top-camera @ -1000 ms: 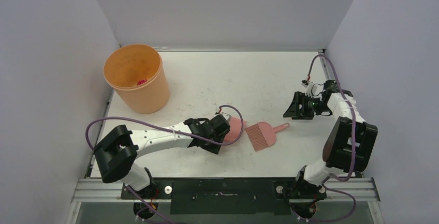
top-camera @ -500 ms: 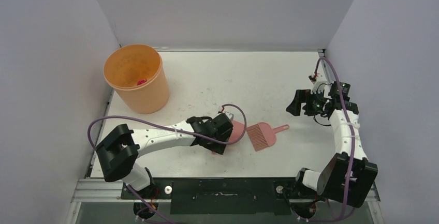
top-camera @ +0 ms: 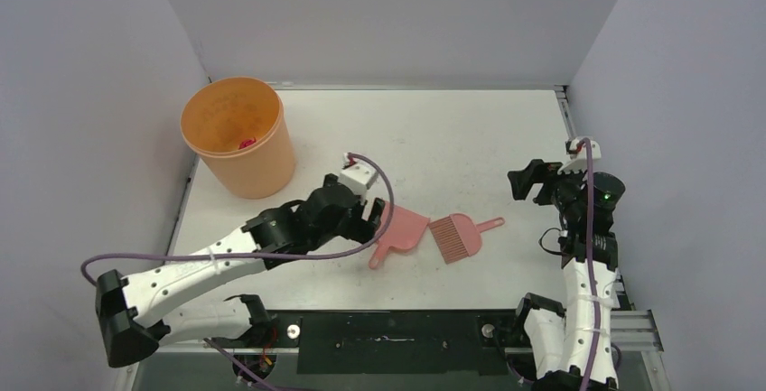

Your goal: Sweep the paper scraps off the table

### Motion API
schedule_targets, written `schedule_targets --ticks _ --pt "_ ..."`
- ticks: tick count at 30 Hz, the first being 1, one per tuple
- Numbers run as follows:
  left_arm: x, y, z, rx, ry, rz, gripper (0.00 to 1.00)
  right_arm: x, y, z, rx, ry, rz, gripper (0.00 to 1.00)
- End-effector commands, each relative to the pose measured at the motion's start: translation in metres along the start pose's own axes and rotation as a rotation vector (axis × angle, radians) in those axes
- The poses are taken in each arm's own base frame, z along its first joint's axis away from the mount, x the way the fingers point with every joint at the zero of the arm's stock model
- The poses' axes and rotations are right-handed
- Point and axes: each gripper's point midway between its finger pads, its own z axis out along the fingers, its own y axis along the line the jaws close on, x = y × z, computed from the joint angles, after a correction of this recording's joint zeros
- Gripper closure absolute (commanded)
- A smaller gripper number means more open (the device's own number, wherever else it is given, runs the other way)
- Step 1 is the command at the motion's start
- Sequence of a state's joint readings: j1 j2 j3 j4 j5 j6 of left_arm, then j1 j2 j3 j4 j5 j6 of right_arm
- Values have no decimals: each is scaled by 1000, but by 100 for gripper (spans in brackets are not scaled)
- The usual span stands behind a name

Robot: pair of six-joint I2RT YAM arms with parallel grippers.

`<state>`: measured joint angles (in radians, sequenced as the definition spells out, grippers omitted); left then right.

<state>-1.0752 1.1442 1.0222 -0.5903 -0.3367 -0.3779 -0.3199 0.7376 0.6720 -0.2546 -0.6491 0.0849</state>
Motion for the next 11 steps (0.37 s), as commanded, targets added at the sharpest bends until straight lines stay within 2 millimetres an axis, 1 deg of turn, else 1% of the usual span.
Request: schedule_targets --ticks 1,2,3,4,7,11 --pt "-38 45 -3 -68 -274 -45 20 -9 -4 3 42 -63 82 10" --pt "-39 55 -4 -71 -310 -87 17 -10 -9 3 69 -61 99 10" --pt "-45 64 -9 -70 -360 -136 5 -9 -12 3 90 -57 120 10" --pt "-49 68 -13 -66 -389 -161 2 -11 -14 2 100 -59 125 10" --pt "-52 81 -23 -107 -441 -182 3 -14 -16 2 116 -72 126 10" --pt "-46 89 -24 -147 -439 -168 3 -8 -18 5 111 -50 111 10"
